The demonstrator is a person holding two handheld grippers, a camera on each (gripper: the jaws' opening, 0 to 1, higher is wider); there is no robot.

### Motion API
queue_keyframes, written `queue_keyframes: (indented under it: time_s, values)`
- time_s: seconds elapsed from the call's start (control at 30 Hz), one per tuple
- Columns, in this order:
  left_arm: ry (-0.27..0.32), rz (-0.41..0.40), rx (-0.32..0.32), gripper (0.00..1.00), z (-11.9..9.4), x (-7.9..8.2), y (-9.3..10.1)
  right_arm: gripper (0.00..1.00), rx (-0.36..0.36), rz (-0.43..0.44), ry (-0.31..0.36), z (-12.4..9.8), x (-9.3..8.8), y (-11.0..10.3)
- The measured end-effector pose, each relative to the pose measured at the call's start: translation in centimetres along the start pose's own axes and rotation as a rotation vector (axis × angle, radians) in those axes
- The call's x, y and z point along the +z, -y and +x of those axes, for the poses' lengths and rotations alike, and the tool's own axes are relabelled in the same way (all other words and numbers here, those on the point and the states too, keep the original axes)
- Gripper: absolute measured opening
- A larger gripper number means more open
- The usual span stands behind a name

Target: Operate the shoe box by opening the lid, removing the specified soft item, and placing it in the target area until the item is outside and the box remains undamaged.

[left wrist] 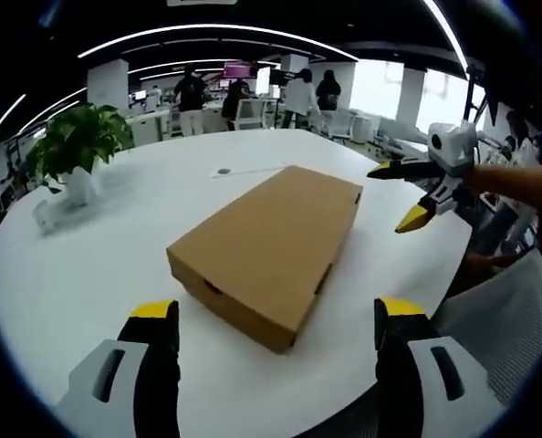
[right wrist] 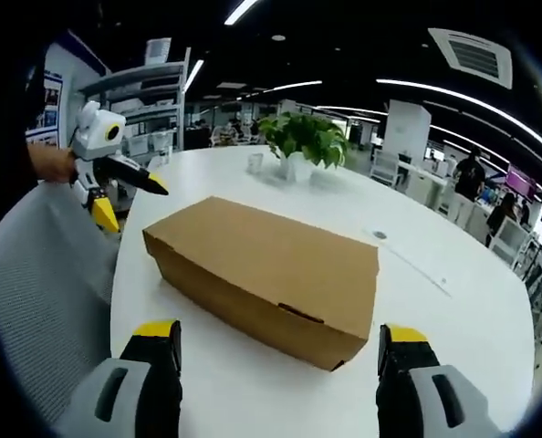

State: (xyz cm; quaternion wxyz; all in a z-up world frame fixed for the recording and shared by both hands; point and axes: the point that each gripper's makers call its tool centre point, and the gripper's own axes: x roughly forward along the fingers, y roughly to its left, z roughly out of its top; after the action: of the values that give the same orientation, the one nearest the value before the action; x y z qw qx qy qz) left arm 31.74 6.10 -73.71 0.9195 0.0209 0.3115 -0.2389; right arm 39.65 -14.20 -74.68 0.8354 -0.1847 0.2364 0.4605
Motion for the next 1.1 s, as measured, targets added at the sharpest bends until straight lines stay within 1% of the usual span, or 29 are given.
queue_keyframes:
  time_s: [0.03, 0.13, 0.27, 0.4, 0.47, 0.53, 0.63, 0.73, 0.8, 0.93, 1.1]
  values:
    - [-0.004, -0.004, 0.002, 0.92, 0.1, -0.1, 0.0, 0.88, 0.006, -0.003, -0.003, 0.3, -0.2, 0.5]
    - [-0.016, -0.012, 0.007, 0.91, 0.6, -0.3, -0.3, 0.87, 0.013, -0.007, -0.002, 1.1, 0.0, 0.9]
    - [-0.051, -0.018, 0.028, 0.90, 1.4, -0.9, -0.9, 0.84, 0.007, -0.006, -0.006, 1.9, 0.1, 1.4]
    - [-0.086, -0.017, 0.023, 0.89, 2.3, -1.5, -0.9, 0.82, 0.013, 0.009, 0.000, 2.6, 0.1, 1.7]
    - [-0.087, -0.011, 0.014, 0.88, 2.8, -1.6, -0.8, 0.79, 0.020, 0.014, 0.004, 2.9, 0.1, 1.8]
    - [-0.091, -0.014, 0.008, 0.88, 3.2, -1.6, -0.7, 0.80, 0.025, 0.007, 0.002, 3.2, 0.0, 1.7]
    - [-0.094, 0.004, 0.005, 0.87, 3.6, -1.6, -0.7, 0.77, 0.031, 0.032, 0.019, 3.4, 0.7, 1.8]
    - [-0.097, 0.015, 0.007, 0.84, 4.0, -1.8, -0.9, 0.76, 0.018, 0.020, 0.001, 3.6, 0.7, 2.1]
    - [-0.098, 0.011, 0.008, 0.83, 4.0, -1.9, -1.0, 0.76, 0.016, 0.020, 0.009, 3.4, 1.0, 2.1]
    - [-0.118, -0.003, 0.004, 0.83, 4.1, -2.8, -0.9, 0.77, 0.012, 0.003, -0.010, 3.3, 0.7, 2.4]
    - [-0.115, 0.002, -0.002, 0.81, 4.4, -2.6, -0.6, 0.77, 0.004, -0.006, -0.029, 3.6, 0.4, 3.2]
